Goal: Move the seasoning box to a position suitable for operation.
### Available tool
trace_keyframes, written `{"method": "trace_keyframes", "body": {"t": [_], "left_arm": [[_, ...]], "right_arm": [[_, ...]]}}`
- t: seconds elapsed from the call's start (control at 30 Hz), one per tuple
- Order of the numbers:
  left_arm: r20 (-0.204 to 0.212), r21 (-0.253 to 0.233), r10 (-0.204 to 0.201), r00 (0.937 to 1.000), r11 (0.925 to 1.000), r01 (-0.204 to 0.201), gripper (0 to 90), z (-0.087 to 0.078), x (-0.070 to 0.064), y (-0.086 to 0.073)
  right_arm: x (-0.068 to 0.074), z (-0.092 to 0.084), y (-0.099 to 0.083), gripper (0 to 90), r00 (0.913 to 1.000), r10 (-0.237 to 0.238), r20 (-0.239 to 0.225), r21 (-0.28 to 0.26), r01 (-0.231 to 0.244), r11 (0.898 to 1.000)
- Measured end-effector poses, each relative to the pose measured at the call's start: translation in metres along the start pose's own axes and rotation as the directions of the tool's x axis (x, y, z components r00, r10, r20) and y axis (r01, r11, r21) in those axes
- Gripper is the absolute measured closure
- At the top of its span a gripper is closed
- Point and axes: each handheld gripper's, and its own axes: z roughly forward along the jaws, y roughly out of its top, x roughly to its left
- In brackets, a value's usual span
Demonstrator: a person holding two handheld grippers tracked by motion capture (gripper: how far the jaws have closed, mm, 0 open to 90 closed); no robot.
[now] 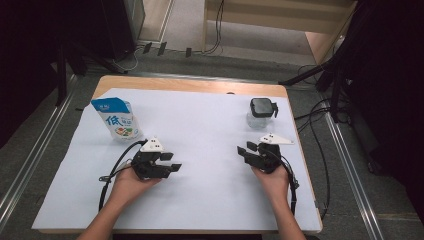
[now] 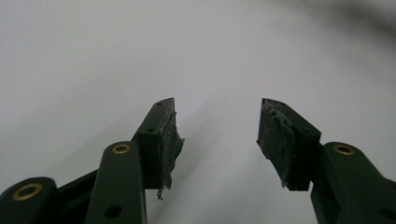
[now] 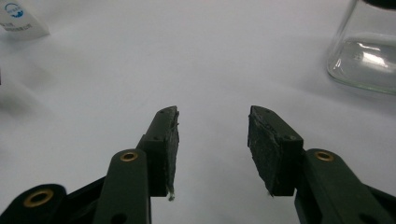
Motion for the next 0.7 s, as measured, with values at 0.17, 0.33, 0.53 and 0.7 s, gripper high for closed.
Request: {"method": "trace_keyframes", "body": {"t": [0.17,0.33,0.53,0.7], "left_arm": [[-0.003,0.023,0.003,1.0000,0.9997,-0.003,44.2,-0.001,0.002,-0.001],[-0.009,0.011,-0.001,1.0000,0.9999,0.001,42.4,-0.003,0.003,-0.001],[0.002,-0.023,-0.033,0.9994,0.9992,0.033,40.3,-0.010,0.010,-0.001],[0.018,-0.022,-0.034,0.9993,0.9992,0.035,40.0,-0.012,0.014,-0.002]], "right_arm": [[-0.003,0.000,0.000,52.3,1.0000,-0.002,0.007,0.003,0.002,1.000],[-0.008,0.000,0.000,51.7,0.9996,0.023,0.014,-0.004,-0.023,1.000],[-0.012,-0.003,0.000,51.1,0.9991,0.040,0.018,-0.020,-0.039,0.999],[-0.016,-0.003,0.000,50.8,0.9986,0.045,0.026,-0.021,-0.045,0.999]]}}
